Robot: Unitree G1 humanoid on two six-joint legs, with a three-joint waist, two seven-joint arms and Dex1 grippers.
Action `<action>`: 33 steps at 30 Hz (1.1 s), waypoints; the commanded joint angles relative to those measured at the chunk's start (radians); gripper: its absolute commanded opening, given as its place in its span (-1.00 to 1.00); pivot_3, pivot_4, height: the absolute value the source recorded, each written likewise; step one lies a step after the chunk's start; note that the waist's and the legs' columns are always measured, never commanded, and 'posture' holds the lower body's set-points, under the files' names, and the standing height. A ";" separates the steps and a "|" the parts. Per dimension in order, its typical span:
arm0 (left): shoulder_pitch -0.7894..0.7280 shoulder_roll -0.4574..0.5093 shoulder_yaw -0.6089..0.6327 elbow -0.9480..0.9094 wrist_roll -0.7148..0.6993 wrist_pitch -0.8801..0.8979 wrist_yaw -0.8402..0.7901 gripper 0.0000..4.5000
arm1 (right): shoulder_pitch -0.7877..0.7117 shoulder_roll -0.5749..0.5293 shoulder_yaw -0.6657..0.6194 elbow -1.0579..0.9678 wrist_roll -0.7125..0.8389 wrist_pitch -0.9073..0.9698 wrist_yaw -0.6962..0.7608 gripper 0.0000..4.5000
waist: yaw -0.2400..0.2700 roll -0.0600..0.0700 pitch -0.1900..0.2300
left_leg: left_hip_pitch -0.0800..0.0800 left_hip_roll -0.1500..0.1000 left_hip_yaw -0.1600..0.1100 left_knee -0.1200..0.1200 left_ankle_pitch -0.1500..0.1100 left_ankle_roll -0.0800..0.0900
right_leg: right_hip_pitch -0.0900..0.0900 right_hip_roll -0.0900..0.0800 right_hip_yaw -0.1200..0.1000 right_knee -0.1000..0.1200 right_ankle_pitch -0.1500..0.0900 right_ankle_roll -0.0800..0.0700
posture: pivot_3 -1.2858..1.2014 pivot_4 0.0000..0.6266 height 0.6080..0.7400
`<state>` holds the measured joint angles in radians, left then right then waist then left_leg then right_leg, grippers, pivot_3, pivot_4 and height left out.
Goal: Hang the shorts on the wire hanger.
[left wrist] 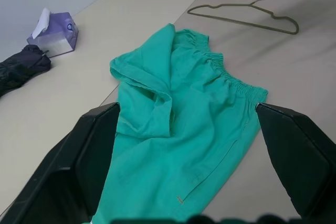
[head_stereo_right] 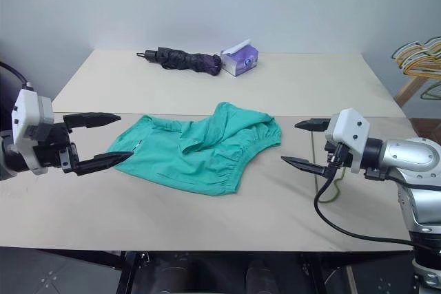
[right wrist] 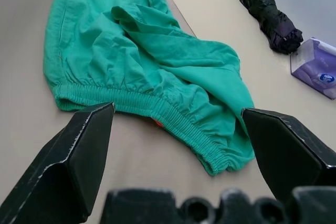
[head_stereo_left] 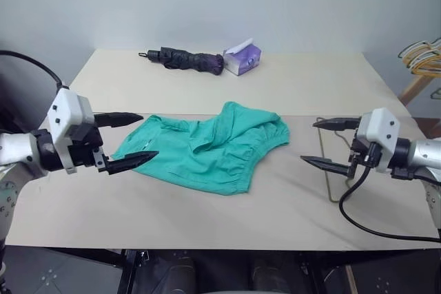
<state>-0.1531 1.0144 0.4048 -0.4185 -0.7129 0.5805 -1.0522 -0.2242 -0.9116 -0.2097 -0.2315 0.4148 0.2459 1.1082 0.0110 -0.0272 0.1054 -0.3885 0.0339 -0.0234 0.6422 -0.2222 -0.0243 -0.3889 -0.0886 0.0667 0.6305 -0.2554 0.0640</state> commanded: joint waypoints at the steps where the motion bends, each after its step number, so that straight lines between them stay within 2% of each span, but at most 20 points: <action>1: -0.023 -0.002 0.002 -0.001 0.008 -0.038 -0.008 0.99 | -0.005 -0.018 -0.041 -0.032 0.014 -0.010 -0.006 1.00 | 0.000 0.000 0.000 | 0.000 0.000 0.000 0.000 0.000 0.000 | 0.000 0.000 0.000 0.000 0.000 0.000 | 0.10 -0.81 1.00; 12: -0.030 -0.001 -0.008 0.007 0.019 -0.045 -0.003 0.99 | -0.004 -0.003 -0.022 -0.082 0.021 0.008 -0.025 1.00 | 0.000 0.000 0.000 | 0.000 0.000 0.000 0.000 0.000 0.000 | 0.000 0.000 0.000 0.000 0.000 0.000 | 0.11 -0.79 1.00; 16: -0.031 0.007 -0.017 0.008 0.026 -0.053 -0.016 0.99 | -0.003 -0.002 0.027 -0.129 -0.029 0.007 -0.057 1.00 | 0.000 0.000 0.000 | 0.000 0.000 0.000 0.000 0.000 0.000 | 0.000 0.000 0.000 0.000 0.000 0.000 | 0.11 -0.80 1.00; 20: -0.039 0.002 -0.022 0.010 0.025 -0.055 -0.020 0.99 | -0.013 -0.021 0.166 -0.202 -0.181 0.000 -0.101 1.00 | -0.001 0.000 0.000 | 0.000 0.000 0.000 0.000 0.000 0.000 | 0.000 0.000 0.000 0.000 0.000 0.000 | 0.10 -0.75 1.00; 26: -0.036 -0.001 -0.034 0.017 0.037 -0.065 -0.037 0.99 | -0.047 0.000 0.360 -0.313 -0.317 0.115 -0.152 1.00 | -0.001 0.000 0.000 | 0.000 0.000 0.000 0.000 0.000 0.000 | -0.001 0.000 0.000 0.000 0.000 0.000 | 0.09 -0.71 1.00; 33: -0.044 0.006 -0.042 0.024 0.043 -0.067 -0.056 0.99 | -0.121 0.076 0.620 -0.355 -0.532 0.275 -0.193 1.00 | 0.000 0.000 0.000 | 0.000 0.000 0.000 0.001 0.000 0.000 | -0.001 0.000 0.000 0.000 0.000 0.000 | 0.09 -0.68 1.00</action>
<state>-0.1842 1.0087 0.3509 -0.3921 -0.6710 0.5298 -1.1043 -0.3217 -0.8474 0.3927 -0.5474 -0.0767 0.4957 0.9311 0.0109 -0.0277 0.1058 -0.3890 0.0340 -0.0236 0.6428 -0.2222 -0.0243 -0.3897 -0.0882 0.0666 0.6307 -0.2556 0.0638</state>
